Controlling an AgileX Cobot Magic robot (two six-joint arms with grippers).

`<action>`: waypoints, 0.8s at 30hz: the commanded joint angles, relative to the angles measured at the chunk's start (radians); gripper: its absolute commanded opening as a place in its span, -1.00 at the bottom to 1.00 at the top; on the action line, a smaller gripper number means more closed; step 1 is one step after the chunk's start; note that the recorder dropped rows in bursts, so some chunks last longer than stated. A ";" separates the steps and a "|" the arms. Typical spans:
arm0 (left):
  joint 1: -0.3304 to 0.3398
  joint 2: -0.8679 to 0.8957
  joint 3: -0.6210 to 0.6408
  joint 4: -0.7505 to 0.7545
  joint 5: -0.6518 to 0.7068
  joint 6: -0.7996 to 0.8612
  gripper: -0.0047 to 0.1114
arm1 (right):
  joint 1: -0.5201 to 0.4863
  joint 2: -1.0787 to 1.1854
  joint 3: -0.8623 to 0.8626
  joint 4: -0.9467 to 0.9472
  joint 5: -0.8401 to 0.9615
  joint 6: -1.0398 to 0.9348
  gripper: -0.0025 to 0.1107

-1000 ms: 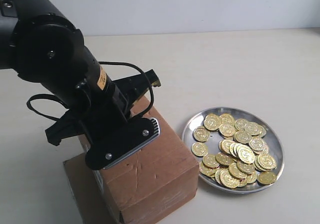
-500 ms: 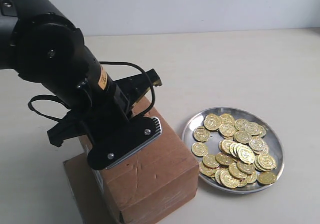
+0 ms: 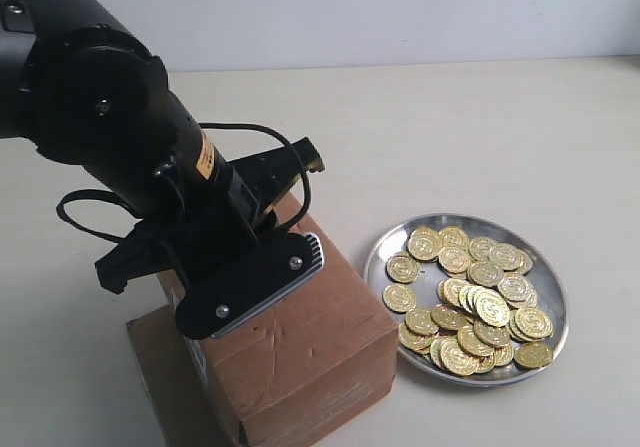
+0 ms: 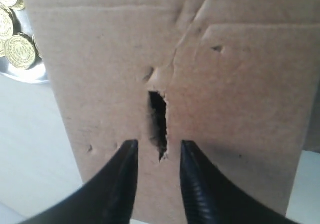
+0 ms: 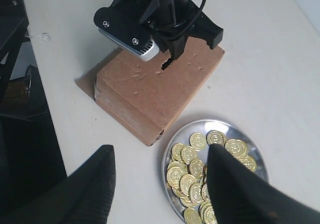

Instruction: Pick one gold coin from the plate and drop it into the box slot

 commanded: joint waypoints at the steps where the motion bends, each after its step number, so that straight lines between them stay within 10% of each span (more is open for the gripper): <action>1: 0.001 -0.001 -0.005 -0.011 -0.036 -0.011 -0.24 | -0.005 -0.004 0.006 0.007 -0.017 0.006 -0.02; 9: 0.001 -0.077 -0.005 0.122 -0.136 -0.130 -0.25 | -0.005 -0.004 0.006 -0.045 -0.084 0.017 -0.04; 17: 0.059 -0.343 -0.005 0.422 -0.178 -1.141 -0.92 | -0.005 -0.004 0.006 -0.835 -0.461 0.624 -0.73; 24: 0.238 -0.569 0.086 0.279 -0.083 -1.450 -0.92 | -0.005 -0.006 0.086 -1.061 -0.536 1.037 -0.96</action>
